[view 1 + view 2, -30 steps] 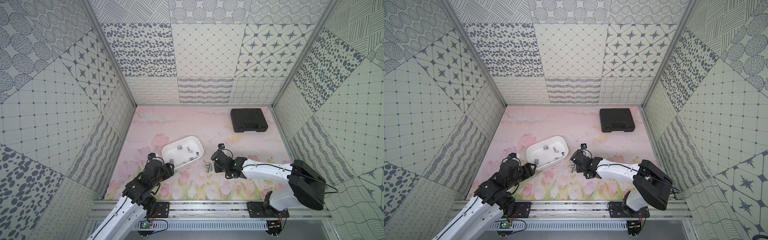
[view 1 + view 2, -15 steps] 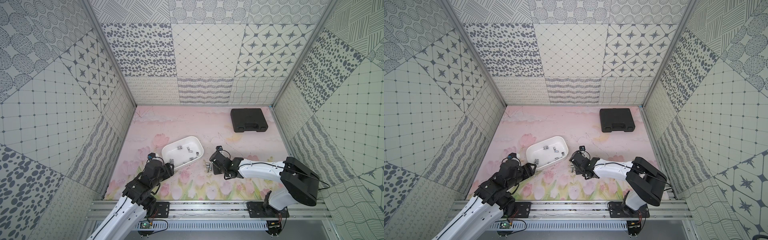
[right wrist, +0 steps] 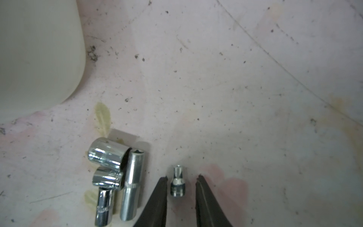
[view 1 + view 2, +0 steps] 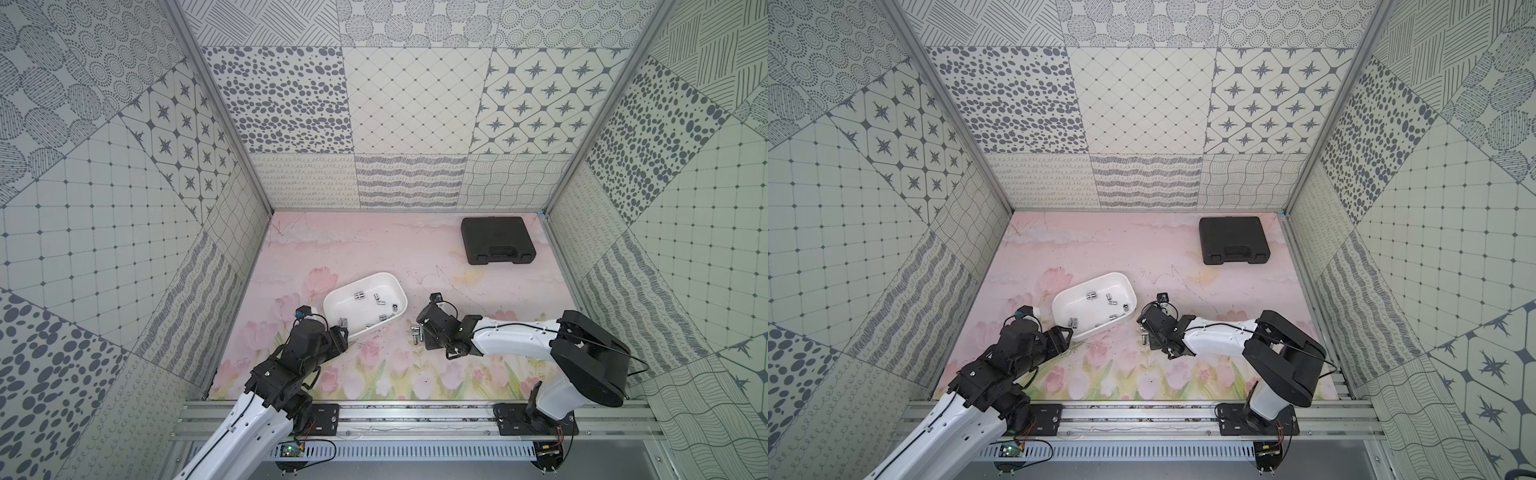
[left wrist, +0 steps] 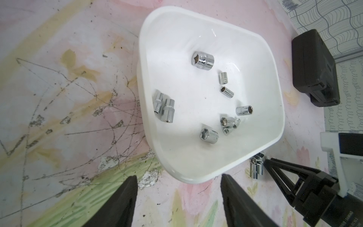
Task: Put the socket on the desktop into the storage box
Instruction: Pick up the socket head from the center of the board.
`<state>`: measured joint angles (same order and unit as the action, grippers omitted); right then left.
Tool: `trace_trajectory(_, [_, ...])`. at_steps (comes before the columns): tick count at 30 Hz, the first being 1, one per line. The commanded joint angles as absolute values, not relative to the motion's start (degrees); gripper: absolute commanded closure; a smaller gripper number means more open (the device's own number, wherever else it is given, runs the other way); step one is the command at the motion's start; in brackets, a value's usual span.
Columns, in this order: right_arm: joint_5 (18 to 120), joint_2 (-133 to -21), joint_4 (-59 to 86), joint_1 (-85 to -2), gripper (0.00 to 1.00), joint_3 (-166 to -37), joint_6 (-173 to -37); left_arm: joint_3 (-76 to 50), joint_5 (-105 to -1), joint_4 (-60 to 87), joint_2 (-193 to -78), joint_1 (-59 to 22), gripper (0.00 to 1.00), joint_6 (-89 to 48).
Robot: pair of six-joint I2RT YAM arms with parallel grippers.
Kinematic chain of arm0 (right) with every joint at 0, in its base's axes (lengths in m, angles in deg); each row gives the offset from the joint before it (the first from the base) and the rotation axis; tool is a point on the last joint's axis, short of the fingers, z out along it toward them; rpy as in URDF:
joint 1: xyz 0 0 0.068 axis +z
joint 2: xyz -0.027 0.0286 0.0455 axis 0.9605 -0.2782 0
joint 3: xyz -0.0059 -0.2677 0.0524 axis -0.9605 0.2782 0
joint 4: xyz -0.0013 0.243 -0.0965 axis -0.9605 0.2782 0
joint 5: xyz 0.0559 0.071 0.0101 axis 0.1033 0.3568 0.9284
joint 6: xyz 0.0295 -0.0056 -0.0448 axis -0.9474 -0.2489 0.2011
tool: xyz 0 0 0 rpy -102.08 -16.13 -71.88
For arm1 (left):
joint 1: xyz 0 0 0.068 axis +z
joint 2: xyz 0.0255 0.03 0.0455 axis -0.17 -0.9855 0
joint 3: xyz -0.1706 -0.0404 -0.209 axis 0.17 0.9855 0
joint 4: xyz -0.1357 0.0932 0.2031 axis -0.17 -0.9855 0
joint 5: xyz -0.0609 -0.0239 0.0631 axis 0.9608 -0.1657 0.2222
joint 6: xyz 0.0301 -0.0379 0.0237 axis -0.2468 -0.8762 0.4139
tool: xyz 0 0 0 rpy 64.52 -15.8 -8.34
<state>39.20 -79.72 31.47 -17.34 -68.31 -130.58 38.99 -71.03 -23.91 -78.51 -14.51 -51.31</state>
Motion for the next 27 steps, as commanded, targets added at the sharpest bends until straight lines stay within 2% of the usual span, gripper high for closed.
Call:
trace_trajectory(1, [39.9, -81.7, 31.0, -17.4, 0.74, -69.2, -131.1, 39.6, -70.2, -21.6, -78.6, -14.6, 0.28, -51.4])
trace_trajectory(6, [40.2, -81.8, 31.3, -17.2, 0.79, -69.2, -131.5, 39.4, -70.2, -21.8, -78.5, -14.6, 0.28, -51.5])
trace_trajectory(17, [38.9, -79.9, 32.9, -16.6, 0.84, -68.1, -132.3, 39.4, -70.2, -21.7, -78.5, -14.7, 0.28, -51.5])
trace_trajectory(21, [39.0, -80.0, 33.2, -16.6, 0.88, -68.9, -132.0, 39.3, -70.5, -22.0, -78.4, -14.7, 0.28, -51.4])
trace_trajectory(27, [38.4, -76.4, 34.8, -16.2, 0.9, -71.4, -130.9, 39.4, -70.4, -21.8, -78.4, -14.7, 0.28, -51.5])
